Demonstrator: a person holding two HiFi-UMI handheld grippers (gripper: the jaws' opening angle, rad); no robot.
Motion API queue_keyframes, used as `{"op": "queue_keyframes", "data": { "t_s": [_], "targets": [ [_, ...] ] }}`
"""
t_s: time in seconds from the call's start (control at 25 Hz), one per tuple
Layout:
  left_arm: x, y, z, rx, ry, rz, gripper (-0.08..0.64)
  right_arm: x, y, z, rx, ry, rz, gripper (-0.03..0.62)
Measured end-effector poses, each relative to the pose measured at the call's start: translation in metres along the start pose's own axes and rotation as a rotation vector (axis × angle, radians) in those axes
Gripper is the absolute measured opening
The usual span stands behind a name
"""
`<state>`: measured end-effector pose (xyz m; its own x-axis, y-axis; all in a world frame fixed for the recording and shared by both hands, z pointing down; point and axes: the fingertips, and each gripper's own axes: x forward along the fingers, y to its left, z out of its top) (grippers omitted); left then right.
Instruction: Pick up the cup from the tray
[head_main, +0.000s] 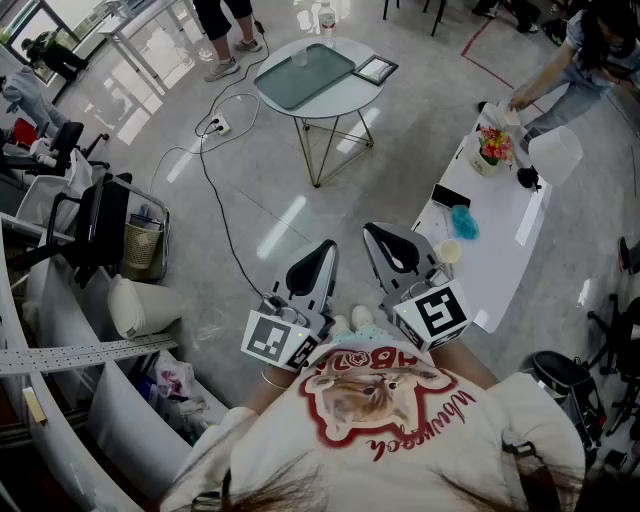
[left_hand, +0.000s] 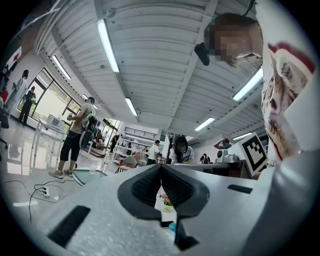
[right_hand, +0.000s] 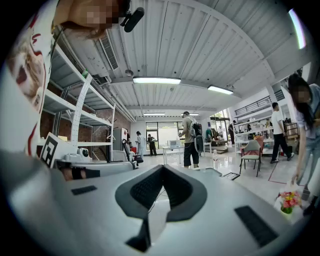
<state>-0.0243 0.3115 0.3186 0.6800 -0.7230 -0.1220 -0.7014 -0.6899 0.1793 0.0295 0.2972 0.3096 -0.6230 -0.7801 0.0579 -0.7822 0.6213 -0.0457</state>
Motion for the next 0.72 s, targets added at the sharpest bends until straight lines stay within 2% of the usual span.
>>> {"op": "queue_keyframes", "data": {
  "t_s": [0.52,0.72],
  "targets": [
    [-0.0059,0.0026,0.0041,0.006,-0.003,0.002,0.014,0.0012,0.0031,-0.0030,0.002,0.004,-0.012,0.026],
    [-0.0009,-0.0019,0.0024,-0.013,0.010,-0.003,0.014,0.0001,-0.0004,-0.0057,0.005,0.005,-0.011,0.026]
  ]
}}
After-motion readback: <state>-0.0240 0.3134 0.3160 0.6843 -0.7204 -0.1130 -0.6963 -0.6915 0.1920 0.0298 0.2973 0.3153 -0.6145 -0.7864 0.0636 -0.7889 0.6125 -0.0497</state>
